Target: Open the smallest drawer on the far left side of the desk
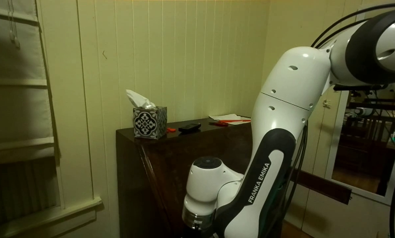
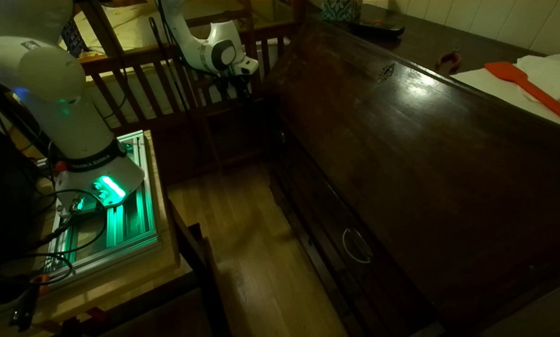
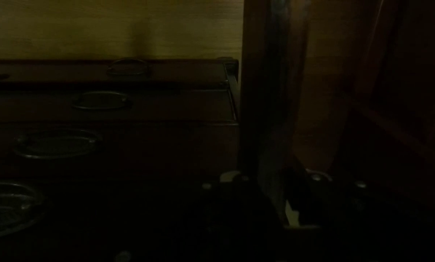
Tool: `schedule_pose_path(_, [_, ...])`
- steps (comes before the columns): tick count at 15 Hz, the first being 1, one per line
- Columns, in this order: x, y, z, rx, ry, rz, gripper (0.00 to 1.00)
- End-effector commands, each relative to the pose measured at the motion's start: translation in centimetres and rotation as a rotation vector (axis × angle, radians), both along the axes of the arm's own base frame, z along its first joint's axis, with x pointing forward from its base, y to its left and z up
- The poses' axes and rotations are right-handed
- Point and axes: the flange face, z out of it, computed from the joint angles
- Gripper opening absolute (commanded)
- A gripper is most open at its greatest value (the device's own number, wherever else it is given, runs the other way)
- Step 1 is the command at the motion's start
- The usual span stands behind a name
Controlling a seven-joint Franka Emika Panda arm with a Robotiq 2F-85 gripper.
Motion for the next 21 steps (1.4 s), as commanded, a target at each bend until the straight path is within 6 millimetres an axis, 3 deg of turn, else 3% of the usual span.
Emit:
schedule_pose_path(1, [0.1,0.9,-0.3,0.024,0.009,0.000,0.06])
schedule_pose_path(10, [-2.4,2.5,0.3,0.058,0.173,0.031,0.06])
schedule_pose_path(21, [-4.8,3.8,-0.4,0.040,0.367,0.046,0.06])
